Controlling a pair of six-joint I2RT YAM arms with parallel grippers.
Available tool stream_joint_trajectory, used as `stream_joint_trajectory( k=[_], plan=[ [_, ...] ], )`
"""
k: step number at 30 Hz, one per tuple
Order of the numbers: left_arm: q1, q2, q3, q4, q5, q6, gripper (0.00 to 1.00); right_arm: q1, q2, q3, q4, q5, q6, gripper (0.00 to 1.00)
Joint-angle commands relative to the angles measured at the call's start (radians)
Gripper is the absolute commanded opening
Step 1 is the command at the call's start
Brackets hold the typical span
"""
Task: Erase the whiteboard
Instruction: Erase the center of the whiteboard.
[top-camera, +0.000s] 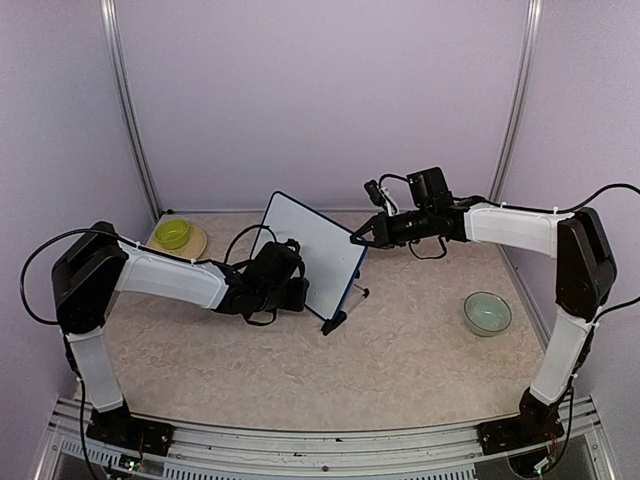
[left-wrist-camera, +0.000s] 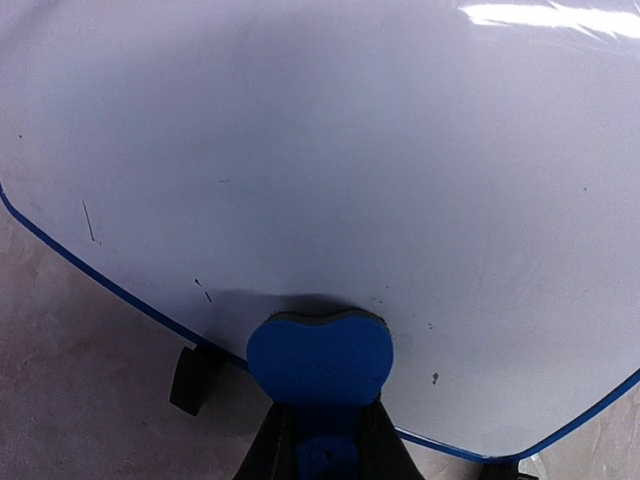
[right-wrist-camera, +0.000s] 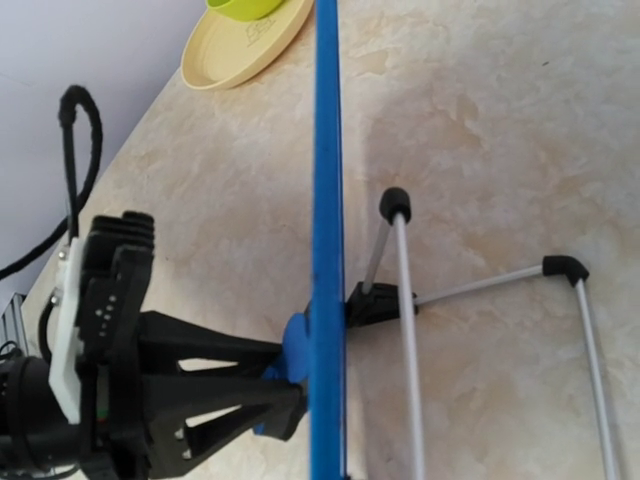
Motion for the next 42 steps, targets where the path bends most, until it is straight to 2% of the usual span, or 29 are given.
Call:
stream_joint_trajectory(
  k=[1, 17, 32, 42],
  plan=[
    [0.006, 0.037, 0.007, -0.096, 0.019, -0.062, 0.08, 0.014, -0.025, 0.003, 0.020, -0.053, -0.008, 0.00],
    [-0.010, 0.027, -0.092, -0.043, 0.082, -0.063, 0.08, 0.013, -0.022, -0.002, 0.027, -0.056, -0.004, 0.00],
    [-0.024, -0.024, -0.047, 0.009, 0.097, -0.011, 0.08, 0.014, -0.020, -0.008, 0.030, -0.056, 0.002, 0.00],
    [-0.007, -0.055, -0.049, 0.056, 0.020, 0.008, 0.09, 0.014, -0.007, 0.001, 0.034, -0.065, 0.005, 0.00]
  ],
)
